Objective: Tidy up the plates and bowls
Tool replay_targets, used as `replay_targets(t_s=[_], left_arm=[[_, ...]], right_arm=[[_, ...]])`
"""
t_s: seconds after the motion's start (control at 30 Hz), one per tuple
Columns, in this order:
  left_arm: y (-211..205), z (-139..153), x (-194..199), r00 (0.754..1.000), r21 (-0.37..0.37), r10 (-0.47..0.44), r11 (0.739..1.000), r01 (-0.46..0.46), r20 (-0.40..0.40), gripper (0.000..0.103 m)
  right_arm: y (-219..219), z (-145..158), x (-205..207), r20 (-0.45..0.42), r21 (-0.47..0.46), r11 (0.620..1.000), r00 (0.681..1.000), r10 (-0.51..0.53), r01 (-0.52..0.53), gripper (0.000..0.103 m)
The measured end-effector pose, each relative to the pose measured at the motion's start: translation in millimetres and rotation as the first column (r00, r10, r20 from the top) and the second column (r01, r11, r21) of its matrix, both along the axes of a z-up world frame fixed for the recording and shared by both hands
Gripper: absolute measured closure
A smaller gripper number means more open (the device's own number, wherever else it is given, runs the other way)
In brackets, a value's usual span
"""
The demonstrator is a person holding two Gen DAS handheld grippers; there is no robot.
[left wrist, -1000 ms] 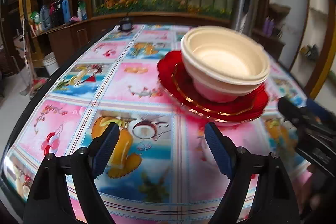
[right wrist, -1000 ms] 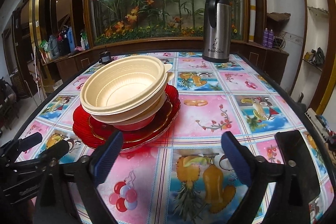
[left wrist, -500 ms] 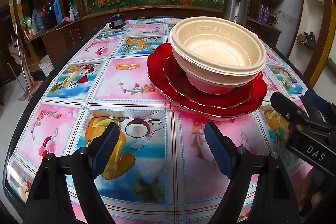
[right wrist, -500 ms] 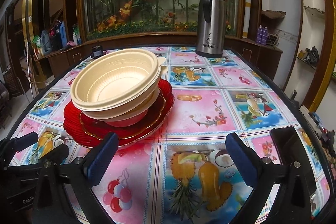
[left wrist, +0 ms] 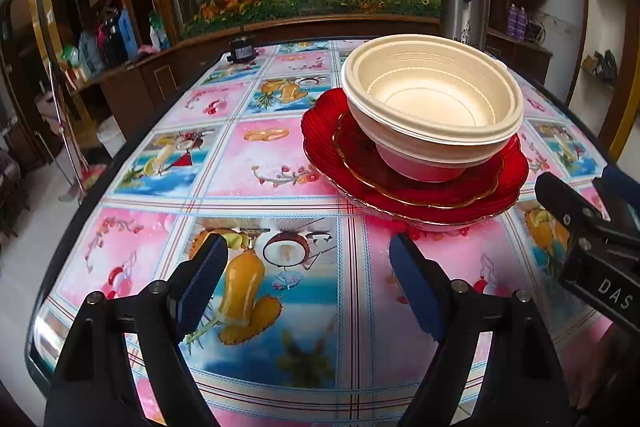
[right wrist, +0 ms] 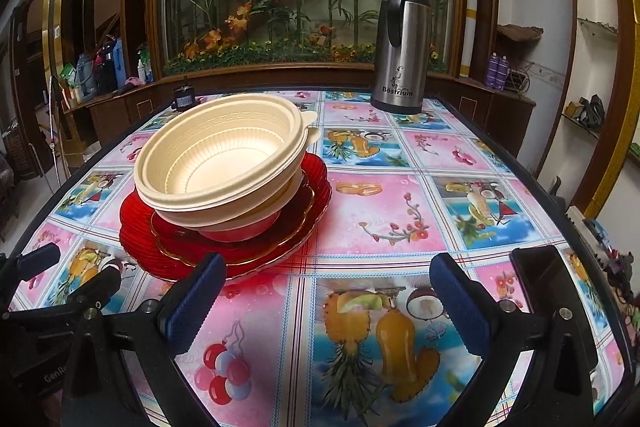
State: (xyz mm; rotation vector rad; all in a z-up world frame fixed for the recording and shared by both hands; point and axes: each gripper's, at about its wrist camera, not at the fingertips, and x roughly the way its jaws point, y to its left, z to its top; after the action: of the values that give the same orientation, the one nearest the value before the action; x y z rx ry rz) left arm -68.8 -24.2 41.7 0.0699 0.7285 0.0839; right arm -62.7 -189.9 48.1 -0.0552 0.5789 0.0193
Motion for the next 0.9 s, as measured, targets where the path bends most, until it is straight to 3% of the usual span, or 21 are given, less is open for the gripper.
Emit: replay_targets(t_s=[0.9], left_arm=[[-2.2, -3.3, 1.3, 1.000, 0.048, 0.005, 0.999, -0.004, -0.012, 0.019]], right_arm=[[-1.5, -0.7, 2.7, -0.006, 0.007, 1.000, 1.000, 0.001, -0.001, 0.001]])
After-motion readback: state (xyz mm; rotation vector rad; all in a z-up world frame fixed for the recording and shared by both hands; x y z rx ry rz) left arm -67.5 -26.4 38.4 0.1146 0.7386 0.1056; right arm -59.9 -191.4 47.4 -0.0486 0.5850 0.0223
